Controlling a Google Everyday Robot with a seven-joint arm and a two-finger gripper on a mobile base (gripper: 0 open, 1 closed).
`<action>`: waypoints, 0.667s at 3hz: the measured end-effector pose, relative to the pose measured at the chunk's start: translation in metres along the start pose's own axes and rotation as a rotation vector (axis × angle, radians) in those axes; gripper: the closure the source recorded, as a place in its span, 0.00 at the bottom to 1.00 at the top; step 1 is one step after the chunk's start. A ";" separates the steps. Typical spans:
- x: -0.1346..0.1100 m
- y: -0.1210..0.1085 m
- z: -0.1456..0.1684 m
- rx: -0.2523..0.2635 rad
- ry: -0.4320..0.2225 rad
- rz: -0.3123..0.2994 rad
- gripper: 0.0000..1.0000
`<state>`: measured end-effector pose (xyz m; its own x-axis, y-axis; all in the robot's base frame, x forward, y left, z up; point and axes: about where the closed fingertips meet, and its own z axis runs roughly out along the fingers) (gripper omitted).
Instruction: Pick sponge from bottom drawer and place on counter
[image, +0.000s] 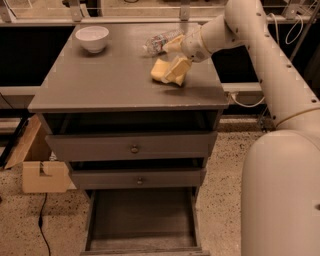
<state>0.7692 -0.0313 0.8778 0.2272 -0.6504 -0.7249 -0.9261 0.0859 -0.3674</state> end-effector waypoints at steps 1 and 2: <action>0.002 0.000 -0.006 0.009 -0.013 0.001 0.00; -0.007 0.004 -0.048 0.098 -0.052 -0.024 0.00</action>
Offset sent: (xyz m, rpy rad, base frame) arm -0.0863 -0.1009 0.0192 0.1220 -0.1345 -0.1473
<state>0.7496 -0.0624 0.9093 0.2666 -0.6133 -0.7435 -0.8870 0.1457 -0.4382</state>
